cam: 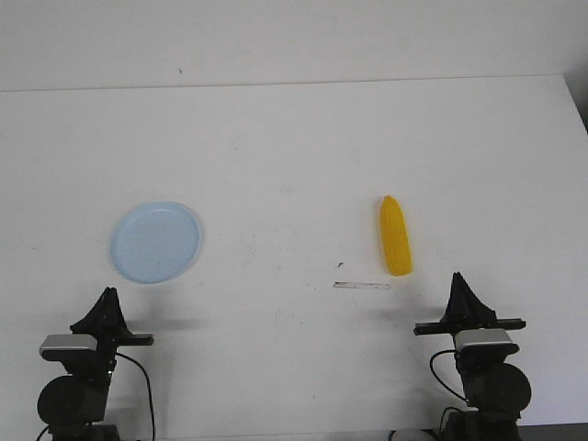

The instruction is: Place corn on plate with both arms

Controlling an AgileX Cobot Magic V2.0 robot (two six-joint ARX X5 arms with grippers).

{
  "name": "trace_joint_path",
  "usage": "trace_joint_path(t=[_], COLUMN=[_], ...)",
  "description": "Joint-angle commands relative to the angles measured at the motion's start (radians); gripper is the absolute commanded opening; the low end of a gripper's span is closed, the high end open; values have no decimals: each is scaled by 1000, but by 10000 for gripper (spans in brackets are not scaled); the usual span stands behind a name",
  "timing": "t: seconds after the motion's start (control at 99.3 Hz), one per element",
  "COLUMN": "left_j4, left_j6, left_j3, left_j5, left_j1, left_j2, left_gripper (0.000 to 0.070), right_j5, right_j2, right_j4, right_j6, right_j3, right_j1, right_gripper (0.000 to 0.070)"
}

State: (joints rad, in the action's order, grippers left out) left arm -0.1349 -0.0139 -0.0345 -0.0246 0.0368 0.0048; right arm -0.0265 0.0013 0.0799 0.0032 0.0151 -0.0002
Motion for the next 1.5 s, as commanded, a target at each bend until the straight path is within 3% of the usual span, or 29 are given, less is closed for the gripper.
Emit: trace_joint_path(t=[0.0,0.312,0.524,0.816,0.977,1.249,1.491], left_j4=[-16,-32,-79,-60,-46,-35,166], left_j6=[-2,0,-132,-125,-71,-68,-69], left_j3=[21,21,0,-175,-306,-521,-719], left_j5=[-2,-2,-6,-6,-6,-6,-6], left_j1=[0,0,0,0,0,0,0], left_j2=[-2,-2,-1,68,201,520,848], left_gripper=[1,1,1,1,1,1,1], right_j5=[0,0,0,0,0,0,0], right_j2=[0,0,0,0,0,0,0], right_j4=[10,10,10,10,10,10,10], right_j6=[-4,-4,-4,-4,-4,-4,-4], right_j3=[-3,-3,-3,-3,-3,-3,-3], right_j1=[1,1,1,1,1,1,1], right_gripper=[11,11,11,11,11,11,11])
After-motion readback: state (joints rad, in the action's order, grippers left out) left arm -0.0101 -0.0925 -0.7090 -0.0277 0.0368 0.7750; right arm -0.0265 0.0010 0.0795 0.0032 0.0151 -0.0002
